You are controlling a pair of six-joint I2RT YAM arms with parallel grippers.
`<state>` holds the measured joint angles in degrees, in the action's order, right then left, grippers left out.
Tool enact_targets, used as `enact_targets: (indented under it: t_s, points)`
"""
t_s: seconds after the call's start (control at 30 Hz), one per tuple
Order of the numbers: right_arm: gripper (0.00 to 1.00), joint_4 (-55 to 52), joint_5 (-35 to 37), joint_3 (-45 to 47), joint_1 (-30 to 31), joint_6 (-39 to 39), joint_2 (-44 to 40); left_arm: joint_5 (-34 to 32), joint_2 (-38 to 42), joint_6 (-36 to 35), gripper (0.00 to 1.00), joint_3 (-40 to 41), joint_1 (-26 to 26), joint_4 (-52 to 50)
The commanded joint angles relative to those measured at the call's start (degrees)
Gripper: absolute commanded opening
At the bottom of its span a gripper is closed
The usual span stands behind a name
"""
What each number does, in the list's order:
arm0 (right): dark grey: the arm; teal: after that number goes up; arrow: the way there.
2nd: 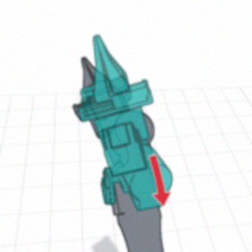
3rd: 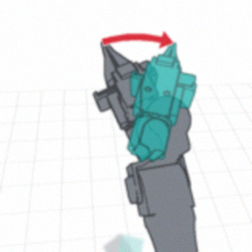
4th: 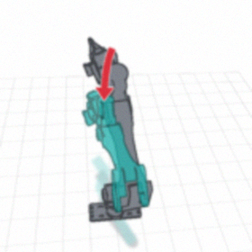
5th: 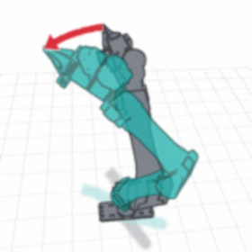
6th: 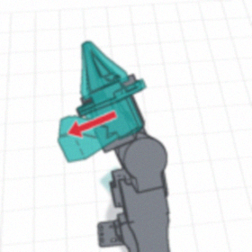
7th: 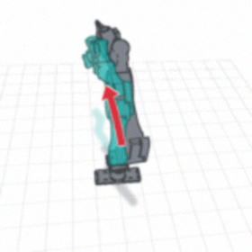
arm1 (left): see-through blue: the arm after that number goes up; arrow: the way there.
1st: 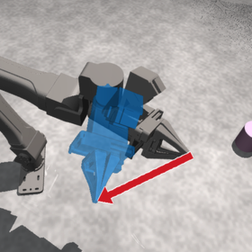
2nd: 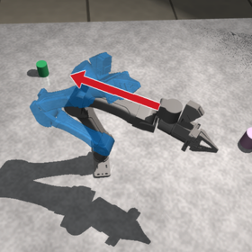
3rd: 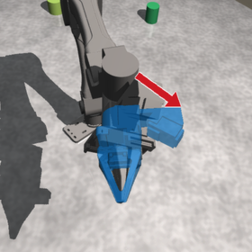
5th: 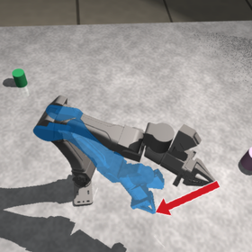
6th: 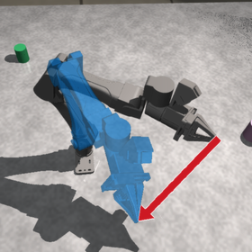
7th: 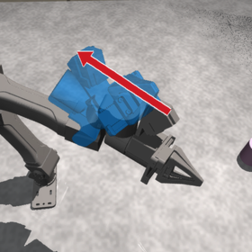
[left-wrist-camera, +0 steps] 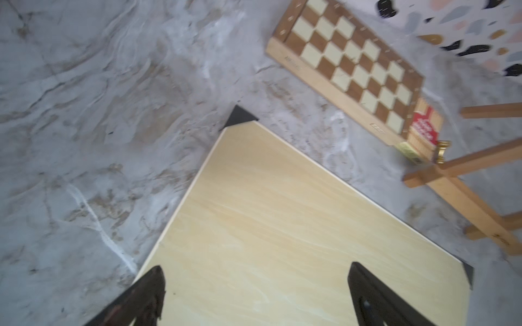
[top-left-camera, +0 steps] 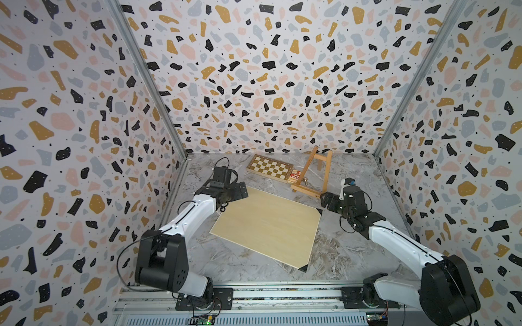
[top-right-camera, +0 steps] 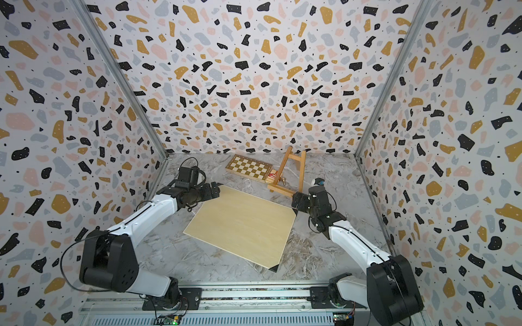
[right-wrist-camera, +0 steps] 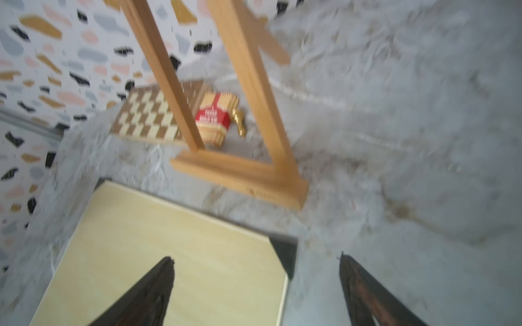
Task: Assemble the easel
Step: Pick up the drawing board from the center of the board.
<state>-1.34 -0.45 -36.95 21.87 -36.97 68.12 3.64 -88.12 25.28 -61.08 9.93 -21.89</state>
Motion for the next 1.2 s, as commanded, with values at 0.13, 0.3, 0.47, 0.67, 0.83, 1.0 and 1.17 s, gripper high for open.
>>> enact_targets:
  t_s: [0.13, 0.3, 0.47, 0.67, 0.83, 1.0, 1.17]
  points:
    - [0.96, -7.52, -13.38, 5.42, 2.72, -6.24, -1.35, 4.91, -9.23, -1.96, 0.99, -2.85, -4.78, -3.93]
    - [0.98, -7.24, -16.74, 6.40, 3.64, -6.27, 0.87, 5.34, -13.47, -2.34, 0.99, -3.83, -5.63, -5.34]
    - [0.99, -6.47, -21.09, 7.13, 3.87, -6.18, 3.63, 7.04, -14.78, -2.12, 0.99, -3.32, -5.63, -6.76]
    - [0.99, -7.25, -22.81, 7.95, 3.45, -5.26, 5.55, 12.29, -14.22, -0.99, 0.99, 0.36, -5.50, -5.78]
    - [0.99, -9.83, -25.45, 9.43, -0.11, -3.46, 4.00, 16.04, -11.80, -1.05, 0.99, 3.51, -2.43, -6.21]
    - [1.00, -16.45, -26.03, 9.63, -5.13, 1.14, 0.59, 17.15, -5.61, 1.19, 0.98, 9.91, 1.20, -4.49]
    - [1.00, -23.33, -24.55, 10.23, -10.57, 5.06, -1.89, 12.82, -2.07, 3.18, 0.99, 13.57, 1.32, -4.39]
